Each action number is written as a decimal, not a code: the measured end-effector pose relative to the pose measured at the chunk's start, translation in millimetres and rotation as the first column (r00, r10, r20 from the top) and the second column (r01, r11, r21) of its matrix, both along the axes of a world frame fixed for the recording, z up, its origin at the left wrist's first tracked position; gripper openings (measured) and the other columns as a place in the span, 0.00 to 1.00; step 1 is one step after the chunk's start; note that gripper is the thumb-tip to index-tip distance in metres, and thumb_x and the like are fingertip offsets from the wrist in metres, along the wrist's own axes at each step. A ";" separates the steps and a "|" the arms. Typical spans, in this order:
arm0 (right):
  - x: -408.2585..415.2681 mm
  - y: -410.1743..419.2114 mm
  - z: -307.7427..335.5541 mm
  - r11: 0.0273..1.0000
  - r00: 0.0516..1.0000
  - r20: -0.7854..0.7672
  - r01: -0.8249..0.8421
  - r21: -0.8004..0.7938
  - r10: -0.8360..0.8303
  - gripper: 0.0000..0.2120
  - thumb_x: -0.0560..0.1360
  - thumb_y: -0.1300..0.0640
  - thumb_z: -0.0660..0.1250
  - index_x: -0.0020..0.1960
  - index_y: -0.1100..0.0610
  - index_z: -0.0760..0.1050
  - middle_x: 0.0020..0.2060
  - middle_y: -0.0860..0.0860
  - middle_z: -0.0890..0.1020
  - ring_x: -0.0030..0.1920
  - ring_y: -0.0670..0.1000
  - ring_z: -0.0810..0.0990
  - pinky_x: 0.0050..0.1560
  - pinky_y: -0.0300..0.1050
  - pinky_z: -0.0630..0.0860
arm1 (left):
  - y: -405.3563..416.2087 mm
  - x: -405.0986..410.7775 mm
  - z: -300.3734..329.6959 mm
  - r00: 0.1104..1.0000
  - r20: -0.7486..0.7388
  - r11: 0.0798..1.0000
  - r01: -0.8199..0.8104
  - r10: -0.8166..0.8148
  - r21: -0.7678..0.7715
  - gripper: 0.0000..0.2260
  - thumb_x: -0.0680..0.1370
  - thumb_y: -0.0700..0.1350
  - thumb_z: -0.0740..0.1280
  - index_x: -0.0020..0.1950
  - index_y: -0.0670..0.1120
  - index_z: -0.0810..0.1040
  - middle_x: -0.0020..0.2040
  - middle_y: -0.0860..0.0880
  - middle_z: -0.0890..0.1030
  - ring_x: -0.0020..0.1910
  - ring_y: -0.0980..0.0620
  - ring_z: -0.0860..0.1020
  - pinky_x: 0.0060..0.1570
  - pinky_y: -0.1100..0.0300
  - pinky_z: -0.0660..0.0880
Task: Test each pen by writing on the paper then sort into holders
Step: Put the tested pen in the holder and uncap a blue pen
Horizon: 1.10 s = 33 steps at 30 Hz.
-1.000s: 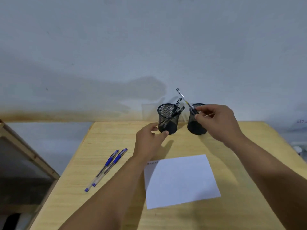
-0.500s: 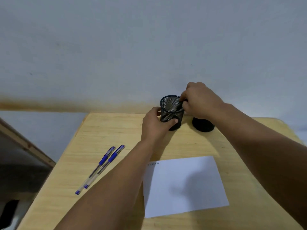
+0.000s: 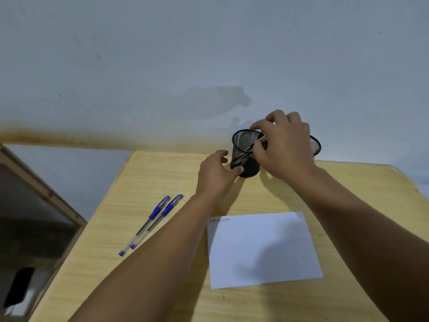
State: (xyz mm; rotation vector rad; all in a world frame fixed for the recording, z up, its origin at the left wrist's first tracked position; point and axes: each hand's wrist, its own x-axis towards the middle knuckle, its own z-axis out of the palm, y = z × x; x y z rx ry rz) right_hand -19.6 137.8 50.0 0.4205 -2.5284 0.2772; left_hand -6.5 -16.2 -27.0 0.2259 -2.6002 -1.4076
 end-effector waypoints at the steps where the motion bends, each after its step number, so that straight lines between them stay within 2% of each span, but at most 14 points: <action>1: 7.4 -4.2 -2.9 0.999 1.000 0.022 -0.007 -0.052 0.008 0.14 0.71 0.54 0.68 0.56 0.51 0.81 0.52 0.53 0.79 0.54 0.61 0.74 0.52 0.55 0.71 | -7.3 7.3 1.3 1.000 0.011 1.000 0.001 -0.001 -0.006 0.25 0.72 0.53 0.75 0.66 0.48 0.76 0.54 0.52 0.81 0.50 0.50 0.80 0.52 0.53 0.77; 5: 39.6 -31.6 -24.2 0.975 0.958 0.256 -0.073 -0.211 0.128 0.12 0.72 0.53 0.67 0.54 0.49 0.82 0.48 0.51 0.80 0.52 0.57 0.76 0.54 0.54 0.75 | -47.6 43.5 3.7 0.998 0.070 0.993 0.000 0.008 -0.118 0.15 0.74 0.53 0.73 0.58 0.51 0.81 0.46 0.55 0.83 0.44 0.54 0.81 0.48 0.56 0.78; 11: 85.1 -92.7 -57.1 0.933 0.807 0.515 -0.118 -0.339 0.289 0.13 0.74 0.55 0.66 0.56 0.48 0.82 0.50 0.46 0.81 0.46 0.46 0.77 0.47 0.42 0.73 | -110.6 95.9 3.2 0.989 0.109 0.970 -0.073 0.100 -0.231 0.12 0.75 0.54 0.73 0.54 0.50 0.83 0.45 0.55 0.83 0.46 0.55 0.80 0.44 0.61 0.74; 14: 98.2 -121.6 -69.0 0.915 0.754 0.576 -0.081 -0.394 0.315 0.14 0.75 0.58 0.62 0.55 0.48 0.83 0.51 0.47 0.84 0.43 0.48 0.81 0.47 0.45 0.79 | -127.1 110.1 5.2 0.983 0.134 0.957 -0.085 0.127 -0.277 0.10 0.74 0.57 0.72 0.49 0.53 0.84 0.43 0.55 0.83 0.43 0.54 0.80 0.37 0.62 0.70; 16: 103.6 -134.8 -74.1 0.908 0.732 0.608 -0.035 -0.417 0.307 0.16 0.76 0.60 0.60 0.53 0.48 0.83 0.53 0.47 0.84 0.44 0.51 0.83 0.47 0.48 0.81 | -131.2 115.7 4.9 0.975 0.171 0.937 -0.074 0.139 -0.340 0.07 0.74 0.55 0.70 0.41 0.52 0.82 0.37 0.55 0.81 0.37 0.53 0.78 0.32 0.62 0.67; 18: 106.8 -142.7 -77.2 0.903 0.718 0.628 -0.002 -0.430 0.300 0.16 0.77 0.62 0.60 0.53 0.49 0.84 0.53 0.48 0.84 0.47 0.53 0.83 0.47 0.46 0.80 | -130.3 119.6 5.3 0.973 0.189 0.910 -0.046 0.134 -0.412 0.09 0.73 0.50 0.68 0.35 0.48 0.78 0.30 0.54 0.74 0.32 0.51 0.72 0.29 0.61 0.64; 20: 108.6 -145.9 -78.7 0.891 0.715 0.634 0.035 -0.453 0.295 0.16 0.77 0.63 0.60 0.55 0.51 0.84 0.53 0.51 0.84 0.49 0.53 0.83 0.44 0.40 0.75 | -127.2 120.6 5.9 0.974 0.195 0.868 0.000 0.112 -0.497 0.09 0.74 0.48 0.67 0.36 0.47 0.78 0.29 0.52 0.72 0.32 0.48 0.72 0.29 0.61 0.63; 23: 108.4 -144.9 -82.7 0.866 0.706 0.646 0.095 -0.491 0.289 0.16 0.77 0.62 0.61 0.55 0.52 0.84 0.55 0.51 0.84 0.47 0.51 0.82 0.35 0.31 0.70 | -123.8 118.7 6.2 0.976 0.192 0.815 0.031 0.100 -0.579 0.08 0.77 0.49 0.65 0.43 0.49 0.82 0.36 0.50 0.78 0.35 0.46 0.74 0.31 0.60 0.68; 25: 108.6 -142.4 -83.3 0.840 0.696 0.655 0.139 -0.524 0.294 0.15 0.76 0.61 0.61 0.54 0.51 0.84 0.53 0.51 0.84 0.41 0.50 0.82 0.30 0.29 0.70 | -123.7 117.3 5.0 0.976 0.193 0.813 0.028 0.104 -0.582 0.08 0.77 0.49 0.65 0.46 0.50 0.83 0.40 0.50 0.81 0.36 0.47 0.77 0.35 0.58 0.73; 27: 110.1 -139.6 -81.9 0.798 0.688 0.650 0.173 -0.578 0.322 0.14 0.75 0.61 0.61 0.51 0.51 0.84 0.49 0.51 0.85 0.39 0.51 0.83 0.33 0.36 0.76 | -123.2 117.8 4.7 0.976 0.190 0.810 0.025 0.107 -0.585 0.08 0.76 0.50 0.66 0.46 0.50 0.84 0.40 0.50 0.81 0.37 0.47 0.79 0.37 0.57 0.77; 29: 111.4 -136.0 -81.6 0.743 0.680 0.640 0.208 -0.636 0.358 0.14 0.74 0.61 0.61 0.50 0.51 0.84 0.46 0.50 0.85 0.39 0.52 0.84 0.39 0.46 0.81 | -121.6 120.3 5.2 0.979 0.173 0.832 0.006 0.108 -0.555 0.08 0.75 0.50 0.66 0.45 0.50 0.84 0.41 0.50 0.83 0.38 0.47 0.80 0.38 0.55 0.78; 31: 114.7 -130.5 -81.1 0.658 0.651 0.631 0.258 -0.707 0.422 0.12 0.71 0.60 0.64 0.49 0.51 0.84 0.40 0.48 0.83 0.36 0.50 0.82 0.44 0.52 0.82 | -118.2 125.6 8.0 0.984 0.143 0.903 -0.038 0.109 -0.429 0.07 0.73 0.50 0.67 0.43 0.51 0.84 0.42 0.52 0.84 0.40 0.50 0.81 0.39 0.55 0.79; 33: 118.3 -123.9 -80.6 0.574 0.633 0.608 0.298 -0.763 0.479 0.09 0.70 0.57 0.68 0.48 0.51 0.84 0.37 0.46 0.83 0.38 0.49 0.83 0.49 0.55 0.83 | -112.2 134.1 14.5 0.987 0.106 0.969 -0.093 0.120 -0.229 0.05 0.73 0.49 0.69 0.42 0.52 0.85 0.38 0.55 0.84 0.38 0.54 0.81 0.37 0.57 0.78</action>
